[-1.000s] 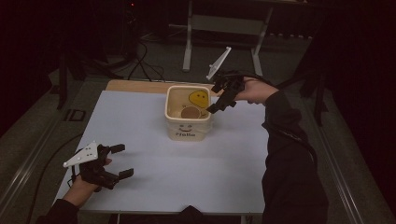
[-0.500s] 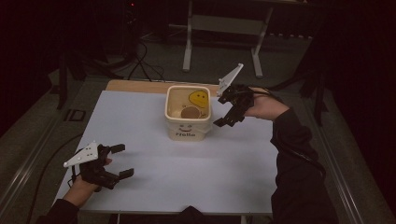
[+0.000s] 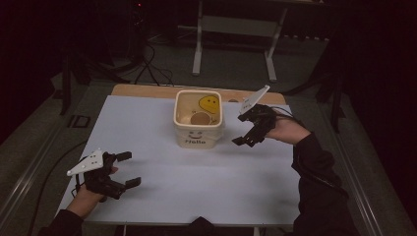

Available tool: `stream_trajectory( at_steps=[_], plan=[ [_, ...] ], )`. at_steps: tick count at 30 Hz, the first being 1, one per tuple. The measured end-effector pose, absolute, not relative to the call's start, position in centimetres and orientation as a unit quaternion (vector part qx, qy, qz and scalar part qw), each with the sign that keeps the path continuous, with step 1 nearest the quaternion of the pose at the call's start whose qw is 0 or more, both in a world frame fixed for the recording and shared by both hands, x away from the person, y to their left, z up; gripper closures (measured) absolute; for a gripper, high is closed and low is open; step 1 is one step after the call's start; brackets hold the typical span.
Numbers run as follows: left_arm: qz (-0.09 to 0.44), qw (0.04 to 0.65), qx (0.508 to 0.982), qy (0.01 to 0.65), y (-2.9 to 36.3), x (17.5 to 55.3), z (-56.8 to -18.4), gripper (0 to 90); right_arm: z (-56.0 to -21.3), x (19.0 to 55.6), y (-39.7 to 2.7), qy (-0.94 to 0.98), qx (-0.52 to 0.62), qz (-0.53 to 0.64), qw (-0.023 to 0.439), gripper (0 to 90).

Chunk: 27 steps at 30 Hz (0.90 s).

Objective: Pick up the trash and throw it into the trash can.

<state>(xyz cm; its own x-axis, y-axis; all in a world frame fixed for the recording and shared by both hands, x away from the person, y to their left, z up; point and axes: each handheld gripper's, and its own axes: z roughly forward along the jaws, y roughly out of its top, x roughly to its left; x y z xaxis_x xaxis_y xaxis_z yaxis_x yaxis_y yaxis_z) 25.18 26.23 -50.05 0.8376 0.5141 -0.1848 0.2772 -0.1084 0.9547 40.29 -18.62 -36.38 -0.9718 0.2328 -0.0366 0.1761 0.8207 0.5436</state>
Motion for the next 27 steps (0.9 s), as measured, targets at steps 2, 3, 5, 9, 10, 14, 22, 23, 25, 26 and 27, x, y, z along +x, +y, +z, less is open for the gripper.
stream_trajectory(
  at_steps=[2, 3, 5, 9, 10, 14, 22, 23, 25, 26, 27],
  plan=[
    [0.096, 0.611, 0.739, 0.268, 26.2, 25.2, -50.1, 0.5, -36.8, 40.1, -18.9, 0.951, 0.111, 0.285, 0.049, 10.0],
    [0.096, 0.611, 0.739, 0.267, 26.2, 25.2, -50.0, 0.5, -36.9, 40.0, -19.1, 0.949, 0.115, 0.289, 0.048, 10.0],
    [0.097, 0.611, 0.738, 0.268, 26.2, 25.2, -50.0, 0.5, -37.3, 39.9, -19.3, 0.948, 0.12, 0.292, 0.05, 10.0],
    [0.097, 0.612, 0.738, 0.268, 26.3, 25.2, -50.1, 0.5, -38.2, 39.3, -19.6, 0.948, 0.12, 0.291, 0.053, 10.0],
    [0.097, 0.612, 0.738, 0.268, 26.2, 25.2, -50.0, 0.5, -38.3, 39.2, -19.7, 0.947, 0.121, 0.292, 0.052, 10.0],
    [0.097, 0.612, 0.738, 0.267, 26.3, 25.2, -50.0, 0.5, -38.9, 38.7, -20.2, 0.945, 0.127, 0.298, 0.053, 10.0],
    [0.097, 0.612, 0.738, 0.267, 26.3, 25.2, -50.0, 0.5, -40.2, 37.5, -21.4, 0.937, 0.138, 0.316, 0.062, 10.0],
    [0.097, 0.611, 0.739, 0.267, 26.2, 25.2, -50.0, 0.5, -40.4, 37.3, -21.5, 0.935, 0.141, 0.319, 0.058, 10.0],
    [0.097, 0.611, 0.739, 0.267, 26.2, 25.2, -50.0, 0.5, -40.9, 36.9, -21.8, 0.933, 0.143, 0.324, 0.06, 10.0],
    [0.097, 0.611, 0.739, 0.267, 26.2, 25.2, -50.0, 0.5, -41.1, 36.8, -21.9, 0.933, 0.143, 0.326, 0.057, 10.0],
    [0.098, 0.611, 0.739, 0.267, 26.2, 25.2, -50.0, 0.5, -41.3, 36.6, -22.0, 0.933, 0.143, 0.326, 0.057, 10.0]
  ],
)
